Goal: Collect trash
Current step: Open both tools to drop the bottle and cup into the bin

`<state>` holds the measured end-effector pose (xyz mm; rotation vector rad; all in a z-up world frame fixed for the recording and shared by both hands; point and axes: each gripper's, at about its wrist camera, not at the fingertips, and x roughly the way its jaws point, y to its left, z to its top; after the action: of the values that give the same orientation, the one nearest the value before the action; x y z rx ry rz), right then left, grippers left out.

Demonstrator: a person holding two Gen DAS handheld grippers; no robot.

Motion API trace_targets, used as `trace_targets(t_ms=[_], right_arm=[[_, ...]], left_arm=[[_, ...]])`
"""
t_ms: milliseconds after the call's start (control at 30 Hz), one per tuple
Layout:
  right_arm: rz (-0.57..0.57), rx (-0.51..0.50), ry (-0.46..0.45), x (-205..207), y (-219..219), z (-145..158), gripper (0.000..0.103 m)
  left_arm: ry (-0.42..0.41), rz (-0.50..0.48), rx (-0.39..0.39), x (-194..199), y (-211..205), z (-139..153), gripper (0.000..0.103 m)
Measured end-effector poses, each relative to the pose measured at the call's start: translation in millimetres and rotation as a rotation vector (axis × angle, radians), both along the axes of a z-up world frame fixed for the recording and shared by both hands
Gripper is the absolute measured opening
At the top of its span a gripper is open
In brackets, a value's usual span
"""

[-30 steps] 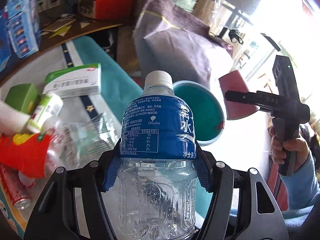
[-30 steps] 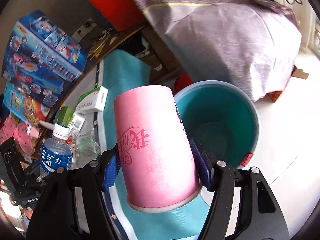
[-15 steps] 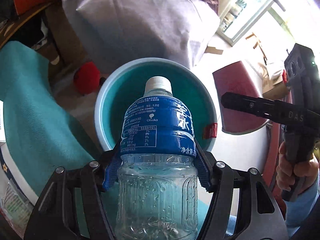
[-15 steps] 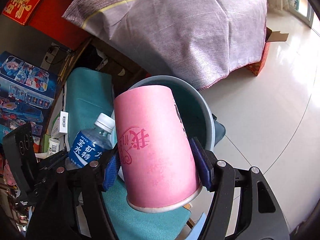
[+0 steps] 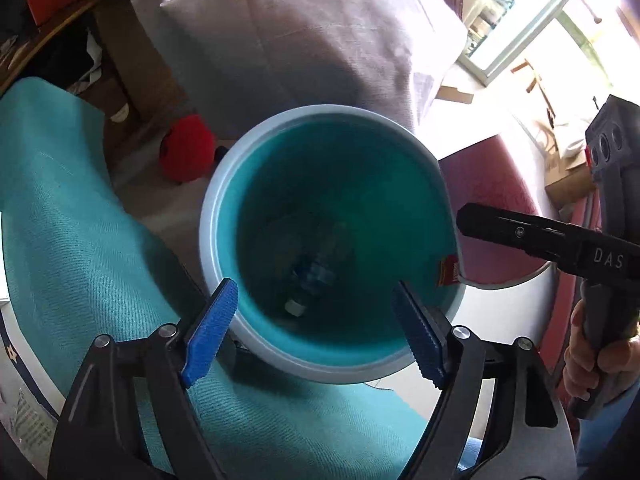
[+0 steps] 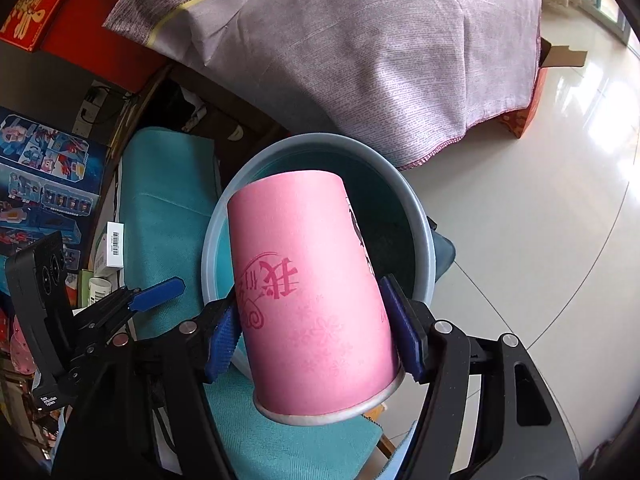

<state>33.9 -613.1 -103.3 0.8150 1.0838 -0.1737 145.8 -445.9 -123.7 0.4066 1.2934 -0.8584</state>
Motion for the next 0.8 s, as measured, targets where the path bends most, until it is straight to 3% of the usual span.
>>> trace_targets(t_ms=[200,300,800], right_arm=[[0.032,0.022,0.016,4.8,9.8,-3.5,0.066],[0.024,0.044,0.026,5.3,12.7,-4.2,0.072],[0.079,-0.055,0.025,1.5,61.4,32.7,0.080]], left_arm=[[-0.008,0.028,-0.018,-3.1,15.6,10.1,0.081],[-0.022,0.045,-0.037,-4.5,26.2,18.8,0.092],[-0.070,0.137,-0.116,-23.0,103.0,54.9,0.096]])
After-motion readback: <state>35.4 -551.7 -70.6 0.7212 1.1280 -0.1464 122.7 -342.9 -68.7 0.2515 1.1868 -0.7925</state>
